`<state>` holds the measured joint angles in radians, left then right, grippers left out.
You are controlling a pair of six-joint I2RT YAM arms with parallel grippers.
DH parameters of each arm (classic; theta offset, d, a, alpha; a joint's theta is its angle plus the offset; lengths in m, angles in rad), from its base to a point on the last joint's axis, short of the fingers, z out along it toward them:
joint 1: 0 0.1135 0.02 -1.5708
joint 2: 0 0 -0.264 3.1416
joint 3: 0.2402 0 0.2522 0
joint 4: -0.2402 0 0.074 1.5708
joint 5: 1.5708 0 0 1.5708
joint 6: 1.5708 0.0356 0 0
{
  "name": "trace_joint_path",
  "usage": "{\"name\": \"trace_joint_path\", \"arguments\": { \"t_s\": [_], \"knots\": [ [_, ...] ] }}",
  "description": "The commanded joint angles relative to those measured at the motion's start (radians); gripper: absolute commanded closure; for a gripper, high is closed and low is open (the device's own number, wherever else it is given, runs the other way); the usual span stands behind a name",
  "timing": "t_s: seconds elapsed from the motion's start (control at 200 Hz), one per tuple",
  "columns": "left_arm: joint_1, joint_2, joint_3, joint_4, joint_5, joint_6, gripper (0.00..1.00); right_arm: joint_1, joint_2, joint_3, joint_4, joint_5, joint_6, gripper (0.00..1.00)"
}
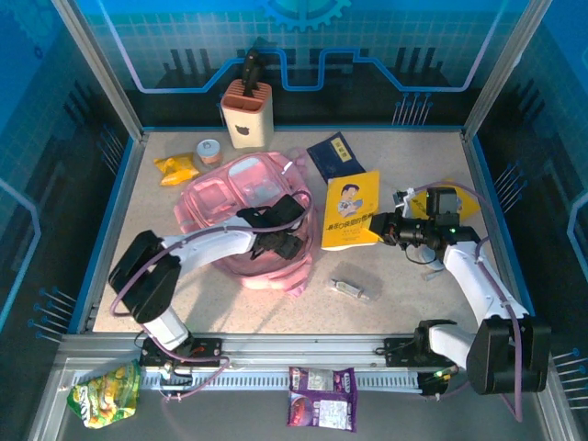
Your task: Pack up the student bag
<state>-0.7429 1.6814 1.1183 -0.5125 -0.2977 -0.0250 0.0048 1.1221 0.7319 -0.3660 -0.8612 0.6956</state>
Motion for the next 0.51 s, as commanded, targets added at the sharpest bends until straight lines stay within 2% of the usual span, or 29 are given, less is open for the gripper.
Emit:
{"name": "trace_joint_path", "arguments": {
  "t_s": [0.0, 0.08, 0.33, 0.5],
  "knots": [
    [-0.008, 0.057, 0.051, -0.043, -0.086, 0.058, 0.31, -0.015, -0.006, -0.001, 0.053, -0.059, -0.008, 1.00],
    [-0.008, 0.087, 0.063, -0.043, -0.095, 0.060, 0.36, -0.015, -0.003, -0.002, 0.052, -0.056, -0.011, 1.00],
    [-0.007, 0.045, 0.031, -0.008, -0.078, 0.049, 0.74, -0.016, -0.003, 0.000, 0.047, -0.056, -0.015, 1.00],
    [-0.008, -0.040, 0.036, -0.043, -0.094, 0.015, 0.92, -0.017, -0.011, 0.010, 0.032, -0.071, 0.005, 1.00]
  ]
}}
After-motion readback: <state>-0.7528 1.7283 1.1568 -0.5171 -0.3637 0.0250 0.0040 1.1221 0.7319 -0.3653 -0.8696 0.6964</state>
